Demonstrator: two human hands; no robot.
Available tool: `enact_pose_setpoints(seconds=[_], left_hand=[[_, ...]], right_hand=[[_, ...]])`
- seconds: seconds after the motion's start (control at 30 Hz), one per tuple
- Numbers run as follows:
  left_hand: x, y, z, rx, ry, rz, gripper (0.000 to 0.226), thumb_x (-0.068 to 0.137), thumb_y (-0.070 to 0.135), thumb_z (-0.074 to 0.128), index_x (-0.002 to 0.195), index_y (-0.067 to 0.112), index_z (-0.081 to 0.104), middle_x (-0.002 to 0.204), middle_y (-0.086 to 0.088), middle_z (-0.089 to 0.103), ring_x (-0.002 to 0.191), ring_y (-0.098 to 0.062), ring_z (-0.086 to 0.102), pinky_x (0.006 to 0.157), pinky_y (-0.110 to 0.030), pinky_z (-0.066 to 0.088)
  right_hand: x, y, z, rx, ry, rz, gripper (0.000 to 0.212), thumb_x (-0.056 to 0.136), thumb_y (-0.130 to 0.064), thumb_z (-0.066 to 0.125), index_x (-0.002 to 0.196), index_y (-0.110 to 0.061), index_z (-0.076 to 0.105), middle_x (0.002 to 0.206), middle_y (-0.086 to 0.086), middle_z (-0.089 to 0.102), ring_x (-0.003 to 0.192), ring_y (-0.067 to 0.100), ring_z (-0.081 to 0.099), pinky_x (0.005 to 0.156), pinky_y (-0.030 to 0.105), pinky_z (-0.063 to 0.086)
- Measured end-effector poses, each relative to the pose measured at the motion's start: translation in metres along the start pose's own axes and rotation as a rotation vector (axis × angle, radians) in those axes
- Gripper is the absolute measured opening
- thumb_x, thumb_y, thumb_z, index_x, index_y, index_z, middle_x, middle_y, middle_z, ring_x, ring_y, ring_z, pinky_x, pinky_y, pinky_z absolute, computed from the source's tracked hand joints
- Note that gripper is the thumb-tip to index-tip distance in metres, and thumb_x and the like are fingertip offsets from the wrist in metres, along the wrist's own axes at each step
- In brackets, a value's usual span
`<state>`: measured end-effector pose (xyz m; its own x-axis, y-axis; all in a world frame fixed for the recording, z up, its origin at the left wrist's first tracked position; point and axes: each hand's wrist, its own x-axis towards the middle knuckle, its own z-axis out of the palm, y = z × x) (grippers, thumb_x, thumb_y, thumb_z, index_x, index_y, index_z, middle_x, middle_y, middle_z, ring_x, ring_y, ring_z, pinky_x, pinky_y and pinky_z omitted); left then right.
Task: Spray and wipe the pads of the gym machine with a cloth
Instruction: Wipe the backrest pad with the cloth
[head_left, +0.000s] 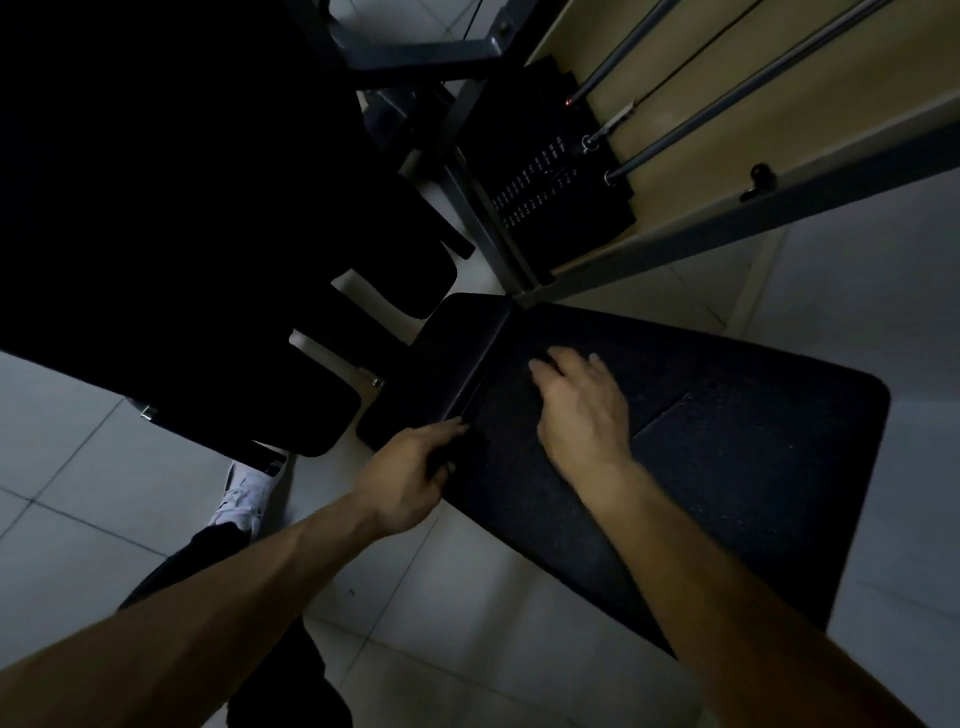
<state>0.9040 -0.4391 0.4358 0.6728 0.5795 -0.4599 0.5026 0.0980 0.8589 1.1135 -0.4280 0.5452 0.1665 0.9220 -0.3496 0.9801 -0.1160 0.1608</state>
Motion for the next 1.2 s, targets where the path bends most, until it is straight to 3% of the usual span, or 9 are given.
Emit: enact_pose_setpoints(seconds=[0.1, 0.23, 0.3, 0.37, 0.53, 0.77, 0.9, 1.0, 1.2], left_hand=[[0.011, -0.017, -0.01, -0.025, 0.035, -0.048, 0.065, 0.093, 0.005, 0.06, 0.154, 0.019, 0.044, 0.165, 0.002, 0.033, 0.152, -0.018, 0.031, 0.123, -0.043, 0.032], [0.024, -0.026, -0.019, -0.032, -0.061, -0.155, 0.068, 0.091, 0.016, 0.059, 0.156, 0.016, 0.039, 0.168, 0.004, 0.023, 0.154, -0.018, 0.026, 0.125, -0.038, 0.025], [0.025, -0.026, -0.018, -0.006, -0.098, -0.153, 0.065, 0.094, 0.014, 0.06, 0.156, 0.017, 0.039, 0.168, 0.005, 0.023, 0.154, -0.016, 0.026, 0.125, -0.034, 0.025], [0.025, -0.028, -0.017, 0.029, -0.098, -0.124, 0.064, 0.096, 0.014, 0.061, 0.156, 0.016, 0.039, 0.168, 0.003, 0.022, 0.154, -0.015, 0.025, 0.124, -0.032, 0.025], [0.025, -0.037, -0.014, 0.072, -0.072, -0.062, 0.063, 0.096, 0.014, 0.064, 0.155, 0.017, 0.041, 0.167, 0.002, 0.025, 0.152, -0.016, 0.027, 0.122, -0.032, 0.03], [0.028, -0.043, -0.02, 0.06, -0.051, -0.018, 0.059, 0.091, 0.019, 0.073, 0.147, 0.017, 0.053, 0.159, -0.003, 0.039, 0.148, -0.018, 0.037, 0.118, -0.026, 0.032], [0.025, -0.042, -0.022, 0.063, -0.067, -0.033, 0.062, 0.092, 0.011, 0.068, 0.15, 0.021, 0.049, 0.163, 0.002, 0.032, 0.149, -0.015, 0.032, 0.12, -0.029, 0.032], [0.023, -0.042, -0.023, 0.033, -0.061, -0.03, 0.061, 0.094, 0.005, 0.064, 0.15, 0.021, 0.049, 0.163, 0.003, 0.032, 0.15, -0.014, 0.031, 0.12, -0.029, 0.032], [0.025, -0.05, -0.021, -0.018, -0.044, -0.035, 0.059, 0.092, 0.0, 0.065, 0.147, 0.019, 0.054, 0.16, -0.001, 0.038, 0.149, -0.018, 0.036, 0.122, -0.033, 0.031]], right_hand=[[-0.036, -0.035, 0.023, -0.005, -0.035, -0.139, 0.057, 0.067, 0.002, 0.076, 0.124, -0.006, 0.071, 0.133, 0.022, 0.064, 0.122, 0.041, 0.062, 0.115, 0.053, 0.043], [-0.068, -0.056, 0.037, 0.106, -0.148, -0.427, 0.051, 0.079, -0.008, 0.039, 0.116, -0.009, 0.074, 0.123, 0.016, 0.068, 0.115, 0.033, 0.066, 0.114, 0.05, 0.045], [-0.05, -0.041, 0.033, 0.086, -0.1, -0.487, 0.041, 0.077, -0.005, 0.064, 0.115, -0.015, 0.075, 0.12, 0.012, 0.069, 0.109, 0.028, 0.069, 0.115, 0.049, 0.043], [-0.016, -0.02, 0.028, 0.046, -0.041, -0.394, 0.054, 0.065, 0.0, 0.081, 0.116, -0.013, 0.075, 0.121, 0.015, 0.07, 0.107, 0.031, 0.07, 0.114, 0.053, 0.043], [0.035, -0.018, 0.024, -0.025, -0.041, -0.072, 0.049, 0.073, 0.003, 0.071, 0.121, -0.007, 0.071, 0.129, 0.019, 0.064, 0.12, 0.036, 0.062, 0.121, 0.053, 0.031], [-0.018, -0.049, 0.048, 0.164, -0.204, -0.502, 0.045, 0.071, -0.004, 0.08, 0.114, -0.014, 0.076, 0.114, 0.01, 0.069, 0.112, 0.03, 0.065, 0.121, 0.052, 0.031], [0.046, -0.019, 0.032, 0.043, -0.168, -0.283, 0.052, 0.079, -0.001, 0.07, 0.127, -0.02, 0.069, 0.128, 0.006, 0.064, 0.132, 0.027, 0.052, 0.125, 0.05, 0.02], [0.064, -0.015, 0.024, 0.036, -0.153, -0.157, 0.052, 0.081, 0.002, 0.069, 0.129, -0.018, 0.069, 0.128, 0.008, 0.063, 0.126, 0.029, 0.056, 0.125, 0.046, 0.023], [-0.015, -0.055, 0.04, 0.177, -0.427, -0.585, 0.044, 0.081, 0.002, 0.072, 0.122, -0.012, 0.073, 0.121, 0.013, 0.066, 0.114, 0.034, 0.061, 0.118, 0.048, 0.033]])
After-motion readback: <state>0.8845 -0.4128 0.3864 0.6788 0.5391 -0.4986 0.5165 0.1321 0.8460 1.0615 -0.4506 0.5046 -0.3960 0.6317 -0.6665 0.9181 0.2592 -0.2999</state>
